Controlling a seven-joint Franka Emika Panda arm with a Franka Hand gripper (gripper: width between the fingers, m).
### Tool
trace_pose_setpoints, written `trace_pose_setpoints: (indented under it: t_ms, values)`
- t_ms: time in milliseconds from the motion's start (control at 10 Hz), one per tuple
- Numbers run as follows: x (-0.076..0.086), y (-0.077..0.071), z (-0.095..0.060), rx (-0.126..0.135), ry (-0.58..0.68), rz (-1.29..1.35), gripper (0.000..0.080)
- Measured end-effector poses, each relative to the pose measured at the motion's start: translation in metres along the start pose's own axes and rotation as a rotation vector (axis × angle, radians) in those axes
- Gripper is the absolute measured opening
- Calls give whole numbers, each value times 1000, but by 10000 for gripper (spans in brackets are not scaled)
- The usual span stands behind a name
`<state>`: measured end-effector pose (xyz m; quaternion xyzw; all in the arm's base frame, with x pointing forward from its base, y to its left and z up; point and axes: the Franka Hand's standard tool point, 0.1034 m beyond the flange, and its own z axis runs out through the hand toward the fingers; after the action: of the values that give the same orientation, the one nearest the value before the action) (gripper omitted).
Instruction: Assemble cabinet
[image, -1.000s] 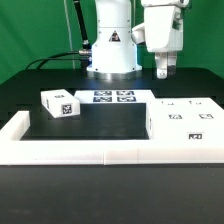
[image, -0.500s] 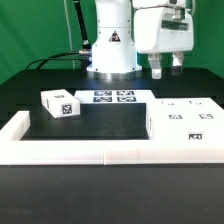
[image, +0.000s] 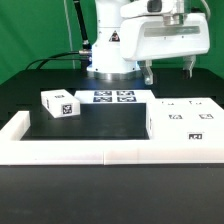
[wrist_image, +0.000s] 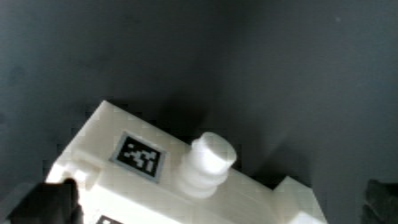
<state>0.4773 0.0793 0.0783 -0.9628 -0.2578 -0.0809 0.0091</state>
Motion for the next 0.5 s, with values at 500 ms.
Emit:
trace_pose_setpoints:
  t_ms: [500]
  values:
    - [6, -13, 11, 1, 12, 350, 797]
